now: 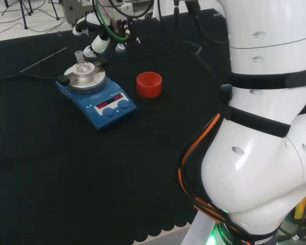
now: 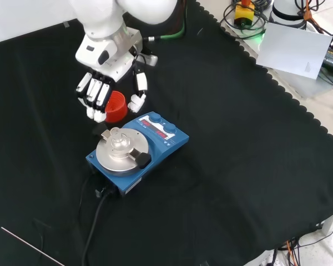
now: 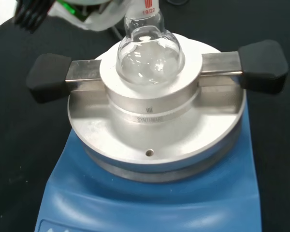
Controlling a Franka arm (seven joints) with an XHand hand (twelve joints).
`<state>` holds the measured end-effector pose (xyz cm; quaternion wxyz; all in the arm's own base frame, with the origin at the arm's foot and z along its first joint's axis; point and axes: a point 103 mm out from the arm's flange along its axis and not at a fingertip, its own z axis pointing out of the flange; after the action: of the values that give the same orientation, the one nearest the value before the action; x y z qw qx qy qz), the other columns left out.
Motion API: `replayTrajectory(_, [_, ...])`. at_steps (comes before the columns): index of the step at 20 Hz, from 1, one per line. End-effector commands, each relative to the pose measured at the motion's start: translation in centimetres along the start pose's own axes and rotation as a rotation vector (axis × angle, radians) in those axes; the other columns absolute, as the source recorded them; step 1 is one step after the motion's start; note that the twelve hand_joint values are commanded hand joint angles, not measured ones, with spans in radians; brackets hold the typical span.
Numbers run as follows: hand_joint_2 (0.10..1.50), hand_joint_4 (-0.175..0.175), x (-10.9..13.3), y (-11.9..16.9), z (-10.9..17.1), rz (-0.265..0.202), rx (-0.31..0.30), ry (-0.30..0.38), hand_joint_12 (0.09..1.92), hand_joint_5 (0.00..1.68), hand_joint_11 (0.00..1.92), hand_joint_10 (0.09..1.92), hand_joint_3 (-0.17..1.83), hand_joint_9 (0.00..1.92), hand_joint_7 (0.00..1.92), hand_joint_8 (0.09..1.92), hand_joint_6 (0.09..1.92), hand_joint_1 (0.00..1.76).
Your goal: Turn on the heater.
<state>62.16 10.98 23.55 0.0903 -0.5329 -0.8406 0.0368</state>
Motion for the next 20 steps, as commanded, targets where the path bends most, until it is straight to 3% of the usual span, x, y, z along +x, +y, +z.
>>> replayTrajectory(1, [0.61,0.004,-0.5,-2.6,-1.1,0.042,-0.018,-0.014,1.36,0.43,0.1,0.59,0.67,0.49,0.29,0.57,0.29,0.86])
replayTrajectory(12, [0.61,0.006,-0.9,-7.3,-1.8,0.118,0.023,-0.033,1.37,0.4,0.15,0.6,0.67,0.52,0.28,0.57,0.24,0.87])
replayTrajectory(20, [0.62,0.003,-1.4,-11.8,-0.4,0.182,0.069,-0.044,1.32,0.42,0.38,0.53,0.75,0.78,0.58,0.6,0.12,0.97])
